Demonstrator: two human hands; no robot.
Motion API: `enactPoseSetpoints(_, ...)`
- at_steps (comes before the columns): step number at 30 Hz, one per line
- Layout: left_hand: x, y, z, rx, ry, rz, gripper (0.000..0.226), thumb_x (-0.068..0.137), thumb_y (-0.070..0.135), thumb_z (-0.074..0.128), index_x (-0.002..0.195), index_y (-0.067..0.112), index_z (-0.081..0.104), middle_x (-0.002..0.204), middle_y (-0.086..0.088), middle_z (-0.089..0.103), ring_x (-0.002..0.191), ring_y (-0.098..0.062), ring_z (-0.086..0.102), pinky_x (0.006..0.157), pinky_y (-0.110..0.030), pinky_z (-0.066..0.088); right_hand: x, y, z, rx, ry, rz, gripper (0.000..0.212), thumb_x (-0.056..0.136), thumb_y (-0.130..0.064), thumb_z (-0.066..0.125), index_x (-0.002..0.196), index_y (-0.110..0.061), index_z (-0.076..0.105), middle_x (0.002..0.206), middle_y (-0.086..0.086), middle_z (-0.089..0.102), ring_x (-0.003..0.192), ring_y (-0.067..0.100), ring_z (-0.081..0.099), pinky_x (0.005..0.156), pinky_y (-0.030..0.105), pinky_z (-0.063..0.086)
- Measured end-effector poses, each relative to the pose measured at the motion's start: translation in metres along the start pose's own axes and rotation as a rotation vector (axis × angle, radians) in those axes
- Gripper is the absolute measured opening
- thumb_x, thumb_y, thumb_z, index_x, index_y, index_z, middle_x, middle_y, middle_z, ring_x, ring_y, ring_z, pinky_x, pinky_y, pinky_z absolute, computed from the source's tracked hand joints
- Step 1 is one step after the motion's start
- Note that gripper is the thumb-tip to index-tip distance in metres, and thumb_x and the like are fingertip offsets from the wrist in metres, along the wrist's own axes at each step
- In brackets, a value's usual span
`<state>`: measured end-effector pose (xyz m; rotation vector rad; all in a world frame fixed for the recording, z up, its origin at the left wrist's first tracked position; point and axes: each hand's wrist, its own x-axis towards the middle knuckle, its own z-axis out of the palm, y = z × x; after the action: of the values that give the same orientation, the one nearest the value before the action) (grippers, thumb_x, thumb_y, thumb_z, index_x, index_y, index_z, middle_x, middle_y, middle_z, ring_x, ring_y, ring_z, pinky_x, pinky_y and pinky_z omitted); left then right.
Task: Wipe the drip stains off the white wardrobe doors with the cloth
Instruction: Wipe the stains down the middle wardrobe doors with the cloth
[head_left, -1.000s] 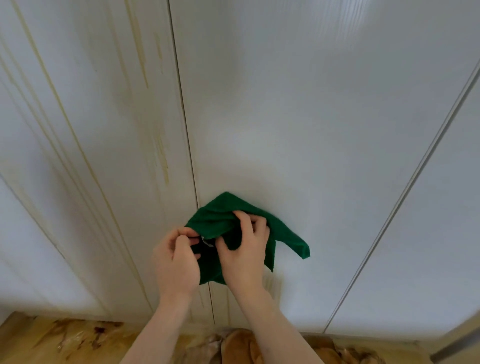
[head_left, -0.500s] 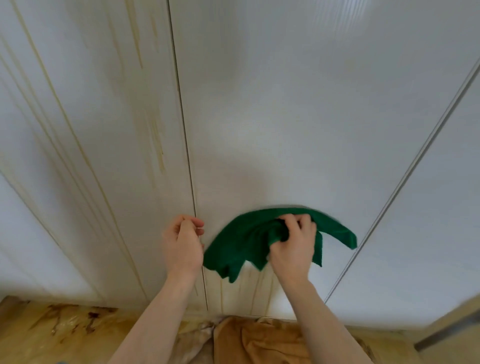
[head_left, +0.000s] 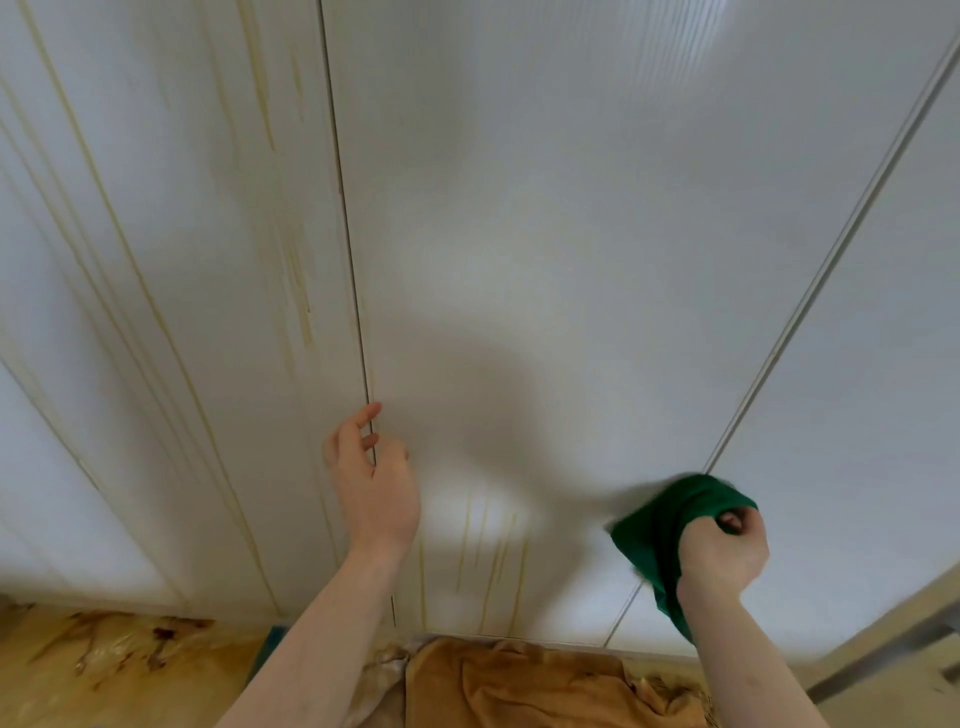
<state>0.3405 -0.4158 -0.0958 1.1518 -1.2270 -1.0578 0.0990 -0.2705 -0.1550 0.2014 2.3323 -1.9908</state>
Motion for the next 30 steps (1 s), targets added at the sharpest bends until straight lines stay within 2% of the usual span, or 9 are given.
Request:
enactPoseSetpoints(3, 0.002, -0.001, -0.002, -0.019, -0.011, 0.006, 0.043, 0.099, 0.006, 0.044, 0.136, 0.026, 0.054, 0.14, 0.002, 0.041, 0.123, -0.015, 0.048, 0.081, -0.008, 0.036, -0.014, -0.005, 0.015, 0.065, -0.01, 0.036, 0.02, 0.088, 0.006, 0.042, 0.091, -0.013, 0.047, 0.082, 0.0, 0.049, 0.084, 0.025, 0.048, 0.085, 0.033, 0.043)
enactPoseSetpoints(6, 0.006, -0.004, -0.008, -0.027, -0.018, 0.019, 0.047, 0.099, 0.008, 0.044, 0.139, 0.031, 0.052, 0.142, 0.011, 0.039, 0.127, -0.009, 0.045, 0.088, -0.013, 0.035, -0.039, -0.007, 0.035, 0.113, -0.029, 0.018, 0.021, 0.089, 0.006, 0.044, 0.1, -0.012, 0.05, 0.105, 0.01, 0.06, 0.096, 0.029, 0.058, 0.091, 0.035, 0.048)
enactPoseSetpoints(10, 0.012, -0.005, -0.019, -0.021, -0.036, 0.035, 0.051, 0.099, 0.007, 0.042, 0.142, 0.033, 0.049, 0.145, 0.015, 0.038, 0.13, -0.007, 0.042, 0.098, -0.018, 0.037, -0.081, -0.01, 0.063, 0.17, -0.076, 0.062, 0.028, 0.088, 0.007, 0.046, 0.106, -0.014, 0.048, 0.129, 0.01, 0.051, 0.103, 0.033, 0.056, 0.101, 0.053, 0.052)
enactPoseSetpoints(13, 0.016, -0.007, -0.027, -0.028, -0.045, 0.021, 0.052, 0.1, 0.008, 0.041, 0.145, 0.034, 0.047, 0.148, 0.017, 0.038, 0.132, -0.007, 0.041, 0.113, -0.035, 0.038, -0.109, -0.011, 0.081, 0.222, -0.12, 0.127, 0.029, 0.088, 0.007, 0.048, 0.107, -0.015, 0.045, 0.123, 0.003, 0.04, 0.102, 0.032, 0.052, 0.099, 0.057, 0.052)
enactPoseSetpoints(15, 0.019, -0.008, -0.032, -0.026, -0.052, 0.021, 0.052, 0.1, 0.009, 0.041, 0.145, 0.036, 0.046, 0.149, 0.018, 0.038, 0.133, -0.006, 0.04, 0.115, -0.039, 0.037, -0.127, -0.007, 0.093, 0.255, -0.143, 0.144, 0.026, 0.087, 0.007, 0.048, 0.103, -0.014, 0.045, 0.123, 0.005, 0.042, 0.099, 0.032, 0.053, 0.097, 0.057, 0.053)
enactPoseSetpoints(21, 0.028, -0.011, -0.045, -0.021, -0.046, 0.021, 0.051, 0.101, 0.012, 0.04, 0.146, 0.036, 0.047, 0.15, 0.014, 0.041, 0.135, -0.006, 0.04, 0.112, -0.033, 0.037, -0.186, 0.008, 0.132, 0.331, -0.33, 0.205, 0.036, 0.088, 0.006, 0.051, 0.094, -0.03, 0.053, 0.119, 0.011, 0.059, 0.098, 0.024, 0.061, 0.088, 0.038, 0.051)
enactPoseSetpoints(24, 0.032, -0.015, -0.049, -0.002, -0.048, 0.03, 0.049, 0.103, 0.014, 0.038, 0.147, 0.035, 0.046, 0.151, 0.011, 0.042, 0.136, -0.007, 0.041, 0.102, -0.021, 0.035, -0.213, 0.014, 0.147, 0.314, -0.451, 0.228, 0.032, 0.088, 0.006, 0.053, 0.095, -0.024, 0.059, 0.107, 0.006, 0.064, 0.102, 0.026, 0.062, 0.091, 0.038, 0.052)
enactPoseSetpoints(27, 0.034, -0.017, -0.05, 0.001, -0.048, 0.043, 0.049, 0.104, 0.015, 0.037, 0.147, 0.035, 0.045, 0.151, 0.011, 0.041, 0.137, -0.007, 0.039, 0.107, -0.025, 0.034, -0.229, 0.017, 0.159, 0.253, -0.589, 0.285, 0.024, 0.09, 0.002, 0.057, 0.096, -0.02, 0.064, 0.102, 0.006, 0.069, 0.098, 0.029, 0.066, 0.091, 0.045, 0.057)
enactPoseSetpoints(30, 0.033, -0.017, -0.046, 0.003, -0.054, 0.058, 0.048, 0.104, 0.014, 0.036, 0.145, 0.038, 0.046, 0.154, 0.015, 0.038, 0.138, -0.004, 0.037, 0.102, -0.02, 0.034, -0.23, 0.02, 0.165, 0.208, -0.687, 0.337, 0.024, 0.089, 0.002, 0.057, 0.1, -0.017, 0.066, 0.1, 0.012, 0.072, 0.094, 0.034, 0.069, 0.072, 0.038, 0.06)
